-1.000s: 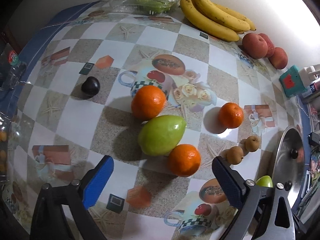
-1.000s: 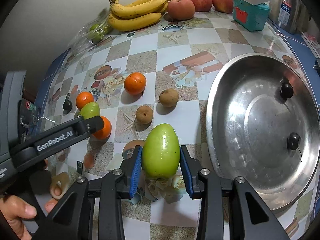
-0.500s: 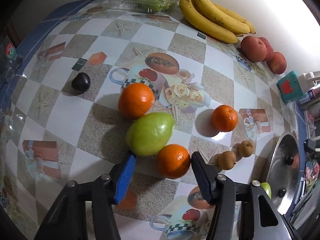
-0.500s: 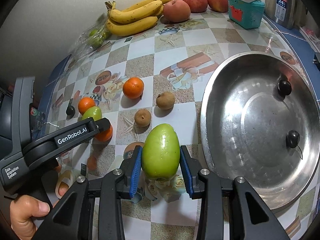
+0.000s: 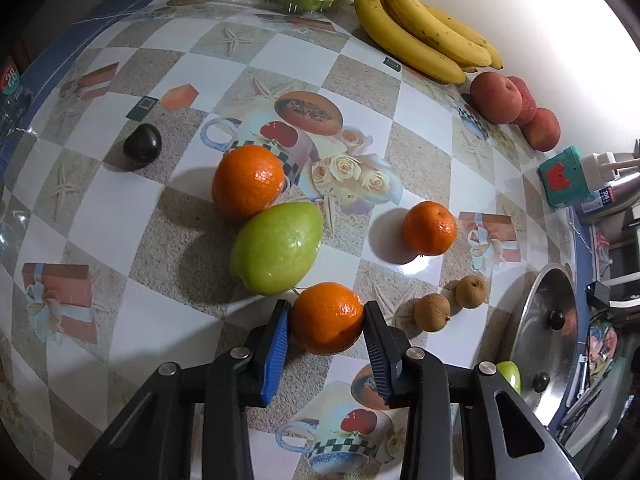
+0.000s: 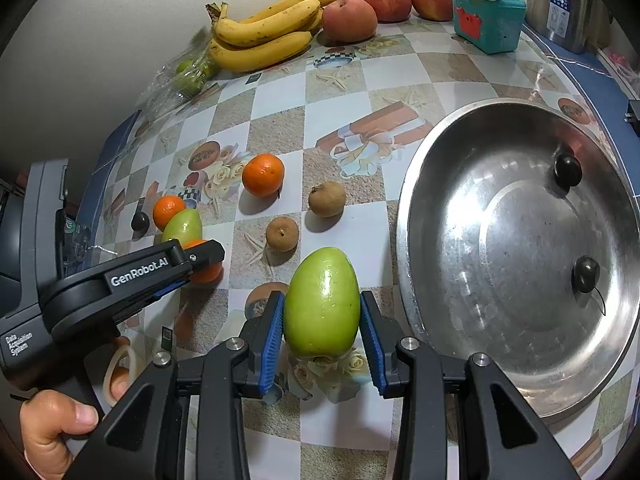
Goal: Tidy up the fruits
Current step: 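Carry the green fruit to the basin with the right tool while the left tool carries an orange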
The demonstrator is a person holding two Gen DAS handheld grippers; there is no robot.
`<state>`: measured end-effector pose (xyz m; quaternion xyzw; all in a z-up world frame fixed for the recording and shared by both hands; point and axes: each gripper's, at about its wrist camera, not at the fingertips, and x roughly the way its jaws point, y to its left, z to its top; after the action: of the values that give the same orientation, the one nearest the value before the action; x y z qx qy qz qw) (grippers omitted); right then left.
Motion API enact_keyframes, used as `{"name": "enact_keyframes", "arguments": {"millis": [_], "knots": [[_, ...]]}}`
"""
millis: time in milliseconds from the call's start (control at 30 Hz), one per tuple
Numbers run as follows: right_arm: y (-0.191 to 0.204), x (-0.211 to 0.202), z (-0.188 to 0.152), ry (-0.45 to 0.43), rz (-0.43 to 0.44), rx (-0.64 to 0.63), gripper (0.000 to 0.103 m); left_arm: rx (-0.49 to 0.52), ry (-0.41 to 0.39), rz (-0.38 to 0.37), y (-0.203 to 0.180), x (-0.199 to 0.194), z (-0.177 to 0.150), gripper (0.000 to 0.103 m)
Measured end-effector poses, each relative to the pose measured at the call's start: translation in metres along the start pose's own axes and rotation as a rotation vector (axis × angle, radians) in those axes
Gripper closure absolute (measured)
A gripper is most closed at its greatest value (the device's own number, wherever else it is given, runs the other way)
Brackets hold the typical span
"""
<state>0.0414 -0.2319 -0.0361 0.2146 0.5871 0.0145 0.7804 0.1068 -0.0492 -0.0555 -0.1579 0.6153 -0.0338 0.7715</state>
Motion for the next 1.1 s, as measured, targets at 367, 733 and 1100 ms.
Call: {"name": "enact_keyframes", "arguments": {"millis": [367,733,1100], "knots": [[-0.007,-0.007,0.002,-0.020,0.018,0.024,0.065,0.029,-0.051,-0.043,-0.012,-0.030,-0.007,0.064],[-0.027,-0.019,0.006,-0.047,0.025,0.082,0.064,0.113,-0.083,-0.063,-0.036,-0.043,-0.014,0.064],[-0.079,-0.038,0.010,-0.104,-0.057,0.210,0.064,0.238,-0.107,-0.085,-0.068,-0.046,-0.030,0.064]]}}
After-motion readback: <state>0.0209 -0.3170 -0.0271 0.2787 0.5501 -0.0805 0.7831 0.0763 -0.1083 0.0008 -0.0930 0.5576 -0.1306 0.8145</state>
